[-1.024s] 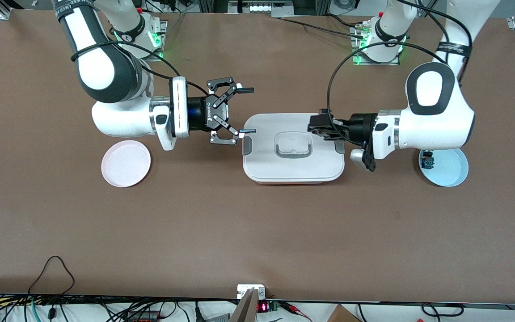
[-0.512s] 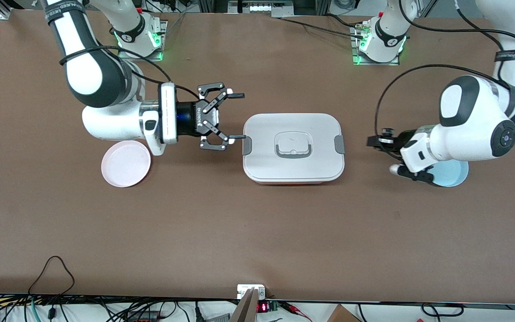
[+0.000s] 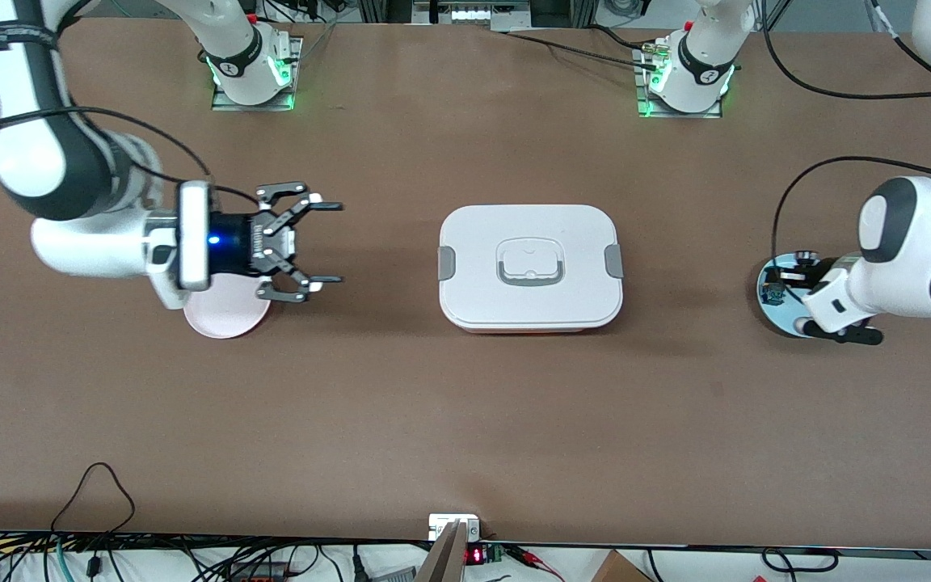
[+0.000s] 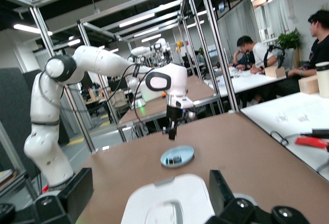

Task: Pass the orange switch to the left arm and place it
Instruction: 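Lower the switch onto the blue plate with the left gripper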

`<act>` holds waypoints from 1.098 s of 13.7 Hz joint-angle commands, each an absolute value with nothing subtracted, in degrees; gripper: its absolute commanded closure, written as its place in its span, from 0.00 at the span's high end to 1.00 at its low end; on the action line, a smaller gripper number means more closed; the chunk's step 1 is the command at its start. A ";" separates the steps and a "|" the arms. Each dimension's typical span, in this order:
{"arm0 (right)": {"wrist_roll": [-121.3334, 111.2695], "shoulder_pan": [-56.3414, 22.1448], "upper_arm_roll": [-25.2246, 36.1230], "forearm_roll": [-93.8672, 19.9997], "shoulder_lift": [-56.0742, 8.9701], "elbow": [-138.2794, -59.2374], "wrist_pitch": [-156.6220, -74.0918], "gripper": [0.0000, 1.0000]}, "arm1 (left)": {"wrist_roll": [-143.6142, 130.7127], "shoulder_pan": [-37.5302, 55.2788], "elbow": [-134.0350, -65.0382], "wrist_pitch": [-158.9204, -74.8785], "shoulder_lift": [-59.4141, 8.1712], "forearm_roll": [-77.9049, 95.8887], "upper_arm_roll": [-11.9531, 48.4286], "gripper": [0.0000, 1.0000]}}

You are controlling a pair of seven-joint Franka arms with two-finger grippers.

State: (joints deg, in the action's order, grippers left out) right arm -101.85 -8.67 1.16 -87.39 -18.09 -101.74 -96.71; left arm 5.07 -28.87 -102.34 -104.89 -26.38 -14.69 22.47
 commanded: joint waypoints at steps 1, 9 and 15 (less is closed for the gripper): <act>-101.16 -2.13 0.35 -82.02 -16.52 -103.45 -91.34 1.00 | 6.23 -33.74 -103.09 -107.56 -28.74 -17.40 23.56 0.13; -100.64 5.88 0.35 -71.56 -16.61 -103.19 -87.10 1.00 | 10.11 -38.84 -106.44 -122.60 -34.71 -22.76 23.12 0.16; -68.99 6.50 0.35 -58.82 -14.59 -101.78 -88.07 1.00 | 28.94 -38.76 -106.00 -122.43 -34.63 -23.99 23.12 0.15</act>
State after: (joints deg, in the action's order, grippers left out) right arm -82.11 5.84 1.26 -62.06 -16.11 -101.75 -87.74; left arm 20.64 -38.33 -106.34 -122.48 -35.02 -22.07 22.55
